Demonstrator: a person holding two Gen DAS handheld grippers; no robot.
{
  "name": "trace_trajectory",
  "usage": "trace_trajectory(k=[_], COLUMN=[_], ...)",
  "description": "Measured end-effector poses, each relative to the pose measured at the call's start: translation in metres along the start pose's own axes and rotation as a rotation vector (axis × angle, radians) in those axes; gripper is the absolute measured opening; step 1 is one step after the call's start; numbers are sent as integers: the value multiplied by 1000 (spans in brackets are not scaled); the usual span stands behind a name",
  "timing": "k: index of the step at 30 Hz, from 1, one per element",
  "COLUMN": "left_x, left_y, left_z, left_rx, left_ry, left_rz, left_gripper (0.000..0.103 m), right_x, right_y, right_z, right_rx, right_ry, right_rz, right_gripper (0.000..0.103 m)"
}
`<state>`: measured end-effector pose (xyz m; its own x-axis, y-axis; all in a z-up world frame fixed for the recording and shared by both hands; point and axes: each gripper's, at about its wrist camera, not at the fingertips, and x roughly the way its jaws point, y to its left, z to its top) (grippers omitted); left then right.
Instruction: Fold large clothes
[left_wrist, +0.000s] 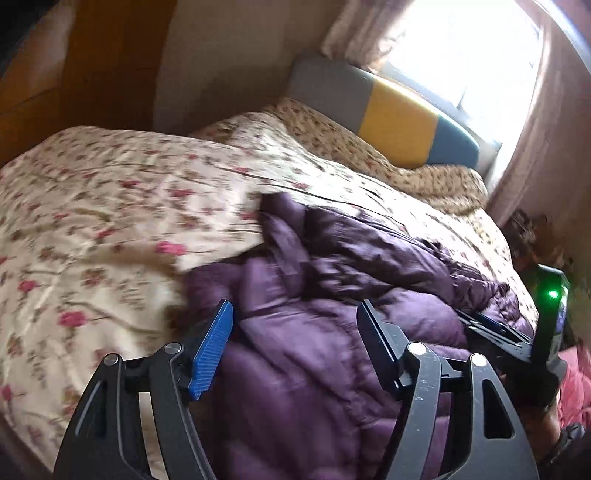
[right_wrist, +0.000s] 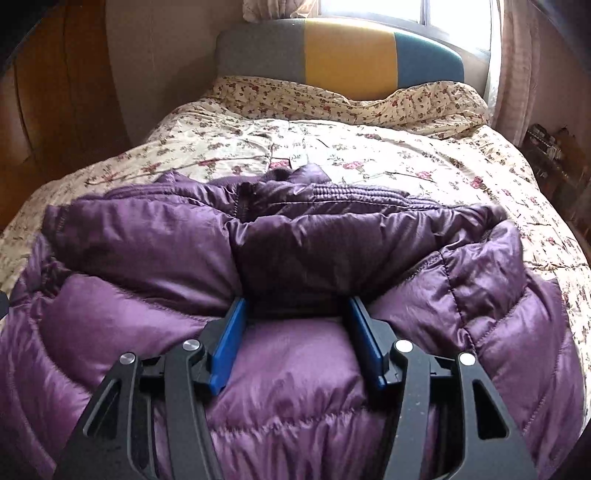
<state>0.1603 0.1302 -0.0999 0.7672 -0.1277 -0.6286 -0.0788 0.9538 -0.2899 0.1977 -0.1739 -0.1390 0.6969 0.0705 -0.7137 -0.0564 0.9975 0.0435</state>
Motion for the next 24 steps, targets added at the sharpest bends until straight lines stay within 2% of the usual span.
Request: trace_trajectory(k=[3, 8, 12, 17, 24], left_x=[-8, -13, -17, -15, -8], left_y=[26, 51, 59, 68, 76], left_z=[-4, -21, -36, -45, -51], left_rx=[-37, -103, -150, -238, -332], left_ry=[20, 75, 105, 143, 188], left_rz=[11, -20, -66, -141, -248], left_gripper=[69, 69, 69, 69, 69], right_x=[-22, -54, -69, -75, -54], right_y=[-2, -5, -3, 10, 25], right_z=[-4, -13, -25, -41, -53], right_rx=[-7, -16, -14, -43, -111], right_ry=[-24, -40, -23, -1, 68], right_rz=[26, 63, 92, 111, 59], right_gripper=[52, 27, 19, 18, 18])
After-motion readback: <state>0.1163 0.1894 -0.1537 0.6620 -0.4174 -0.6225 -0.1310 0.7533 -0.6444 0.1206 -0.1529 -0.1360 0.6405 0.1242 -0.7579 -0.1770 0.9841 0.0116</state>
